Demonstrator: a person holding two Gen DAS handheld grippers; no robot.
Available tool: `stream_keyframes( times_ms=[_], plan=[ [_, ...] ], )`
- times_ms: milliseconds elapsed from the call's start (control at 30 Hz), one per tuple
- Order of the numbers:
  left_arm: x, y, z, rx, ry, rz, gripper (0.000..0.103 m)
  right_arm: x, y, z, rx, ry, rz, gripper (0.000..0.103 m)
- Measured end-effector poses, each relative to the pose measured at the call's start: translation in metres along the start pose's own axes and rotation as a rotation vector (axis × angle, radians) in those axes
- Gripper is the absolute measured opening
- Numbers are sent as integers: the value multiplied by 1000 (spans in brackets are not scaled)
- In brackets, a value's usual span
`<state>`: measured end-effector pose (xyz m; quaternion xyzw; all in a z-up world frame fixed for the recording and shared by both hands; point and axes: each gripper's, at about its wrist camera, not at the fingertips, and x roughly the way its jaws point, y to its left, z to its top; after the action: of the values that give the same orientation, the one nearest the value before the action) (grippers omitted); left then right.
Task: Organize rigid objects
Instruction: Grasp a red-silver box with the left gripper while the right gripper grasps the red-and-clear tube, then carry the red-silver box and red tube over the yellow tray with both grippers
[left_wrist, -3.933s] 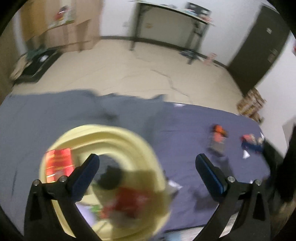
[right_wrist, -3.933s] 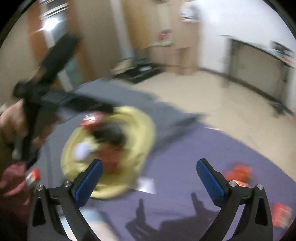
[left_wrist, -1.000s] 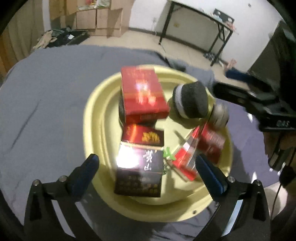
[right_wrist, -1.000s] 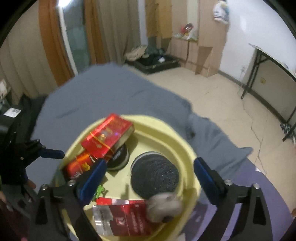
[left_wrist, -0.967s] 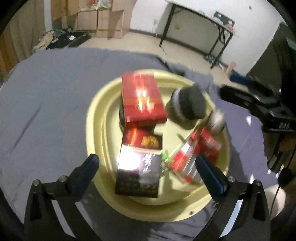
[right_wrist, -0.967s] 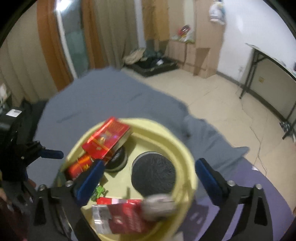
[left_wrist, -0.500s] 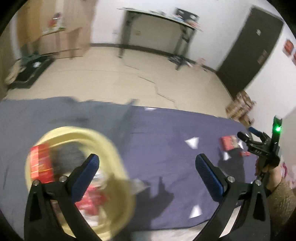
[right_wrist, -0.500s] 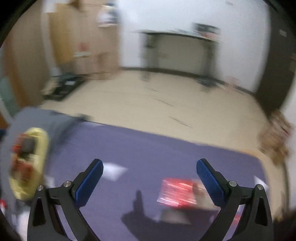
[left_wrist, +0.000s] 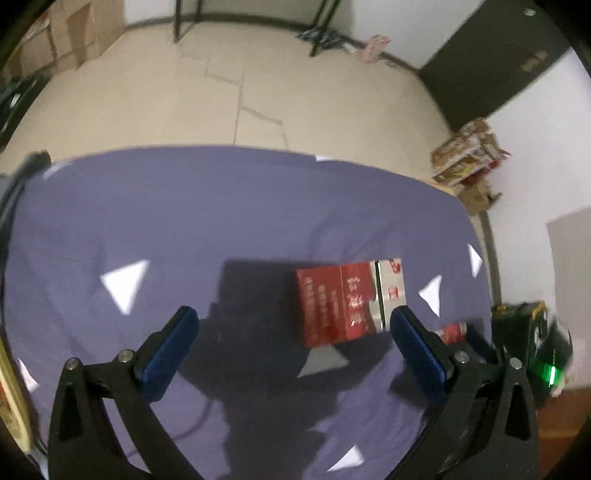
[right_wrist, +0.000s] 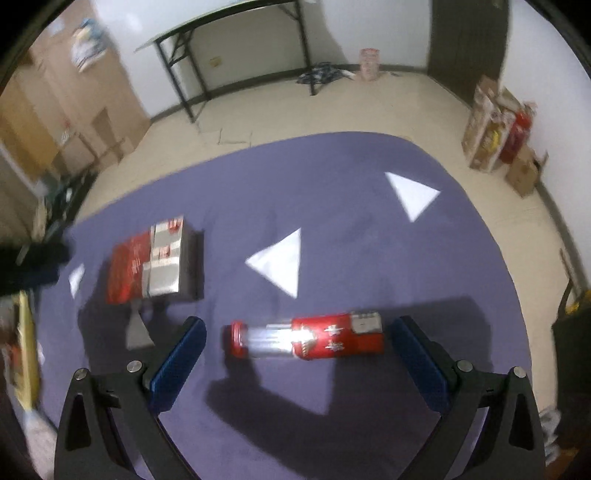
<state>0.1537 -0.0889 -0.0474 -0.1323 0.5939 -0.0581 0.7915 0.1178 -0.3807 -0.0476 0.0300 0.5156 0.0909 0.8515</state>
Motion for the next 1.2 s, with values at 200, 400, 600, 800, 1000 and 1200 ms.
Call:
stream_keyframes(
  times_ms=[200, 400, 600, 800, 1000, 1200],
  plan=[
    [29, -33, 4, 19, 7, 7, 103, 9, 6, 1, -50, -21, -45, 103],
    [51, -50, 2, 30, 32, 42, 103, 17, 21, -7, -73, -45, -62, 103],
    [72, -50, 1, 41, 42, 76, 95, 21, 39, -24, -63, -94, -85, 103],
    [57, -32, -4, 49, 19, 42, 92, 20, 60, -31, -114, -116, -111, 82],
    [-33, 35, -6, 49, -117, 37, 92, -5, 84, -30, -230, -196, -45, 82],
    [-162, 190, -42, -47, -274, 176, 92, -67, 181, -24, -414, -340, 165, 82]
  ],
)
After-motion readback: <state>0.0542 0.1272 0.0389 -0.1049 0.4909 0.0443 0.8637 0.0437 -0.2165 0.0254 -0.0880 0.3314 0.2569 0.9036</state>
